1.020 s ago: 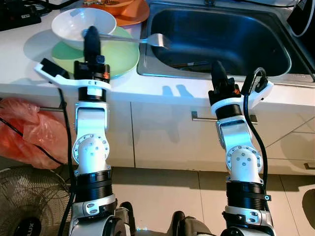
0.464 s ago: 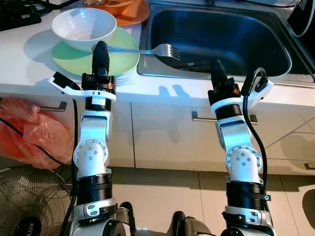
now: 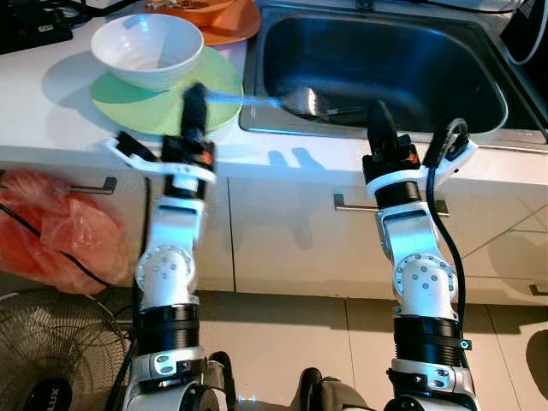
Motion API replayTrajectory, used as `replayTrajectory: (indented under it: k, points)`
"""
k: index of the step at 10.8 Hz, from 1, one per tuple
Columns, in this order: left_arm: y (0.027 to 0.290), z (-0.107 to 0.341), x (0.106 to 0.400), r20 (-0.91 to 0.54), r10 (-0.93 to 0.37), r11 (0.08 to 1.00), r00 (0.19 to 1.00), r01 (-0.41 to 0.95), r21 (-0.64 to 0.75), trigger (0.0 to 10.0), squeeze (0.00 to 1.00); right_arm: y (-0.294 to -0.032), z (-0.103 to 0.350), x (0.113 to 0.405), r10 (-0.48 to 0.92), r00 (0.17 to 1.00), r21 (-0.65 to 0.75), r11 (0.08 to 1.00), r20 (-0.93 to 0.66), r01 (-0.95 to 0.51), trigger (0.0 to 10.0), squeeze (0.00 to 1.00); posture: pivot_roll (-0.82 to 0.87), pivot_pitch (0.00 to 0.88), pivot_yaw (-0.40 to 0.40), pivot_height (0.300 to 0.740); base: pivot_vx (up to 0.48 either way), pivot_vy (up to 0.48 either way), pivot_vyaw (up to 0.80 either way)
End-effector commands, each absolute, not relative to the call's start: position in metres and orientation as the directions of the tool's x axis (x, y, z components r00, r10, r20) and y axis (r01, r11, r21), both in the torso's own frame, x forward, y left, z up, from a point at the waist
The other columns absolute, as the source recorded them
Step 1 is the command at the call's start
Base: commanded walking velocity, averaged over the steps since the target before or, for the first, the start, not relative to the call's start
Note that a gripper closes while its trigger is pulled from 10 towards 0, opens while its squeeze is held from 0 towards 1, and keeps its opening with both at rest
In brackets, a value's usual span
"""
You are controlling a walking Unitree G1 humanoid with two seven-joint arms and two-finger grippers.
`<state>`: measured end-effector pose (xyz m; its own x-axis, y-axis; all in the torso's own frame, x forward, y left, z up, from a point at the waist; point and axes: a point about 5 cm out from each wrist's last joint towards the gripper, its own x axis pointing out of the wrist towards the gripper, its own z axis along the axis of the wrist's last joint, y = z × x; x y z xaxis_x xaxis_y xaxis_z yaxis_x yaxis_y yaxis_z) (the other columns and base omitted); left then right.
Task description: Kitchen organization
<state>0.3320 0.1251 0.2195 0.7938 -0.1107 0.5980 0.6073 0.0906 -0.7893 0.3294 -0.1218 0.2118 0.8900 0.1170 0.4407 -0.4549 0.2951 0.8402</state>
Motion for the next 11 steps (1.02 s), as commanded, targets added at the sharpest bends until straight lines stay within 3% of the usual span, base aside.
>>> replayTrajectory:
  k: [1, 2, 3, 11]
  points:
    - [0.1033, 0.2161, 0.3288, 0.602, -0.122, 0.009, 0.789, 0.607, -0.794, 10.0, 0.0, -0.1151, 0.2064, 0.3268, 0.102, 0.895, 0.863, 0.237, 0.435, -0.446, 10.0, 0.0, 0.1, 0.185, -0.051, 0.74, 0.0, 0.0, 0.0]
    - [0.1014, 0.2128, 0.3297, 0.595, -0.126, 0.0, 0.794, 0.6, -0.8, 10.0, 0.0, -0.1148, 0.2042, 0.327, 0.105, 0.896, 0.864, 0.238, 0.431, -0.444, 10.0, 0.0, 0.1, 0.188, -0.054, 0.74, 0.0, 0.0, 0.0]
    - [0.1009, 0.2089, 0.3314, 0.586, -0.122, -0.014, 0.801, 0.589, -0.808, 10.0, 0.0, -0.1146, 0.1995, 0.3277, 0.111, 0.902, 0.869, 0.242, 0.418, -0.432, 10.0, 1.0, 0.1, 0.191, -0.055, 0.74, 0.0, 0.0, 0.0]
    - [0.0971, 0.2106, 0.3349, 0.598, -0.109, -0.077, 0.794, 0.593, -0.801, 10.0, 0.0, -0.1138, 0.199, 0.3276, 0.109, 0.9, 0.88, 0.186, 0.423, -0.436, 10.0, 1.0, 0.1, 0.202, -0.06, 0.74, 0.0, 0.0, 0.0]
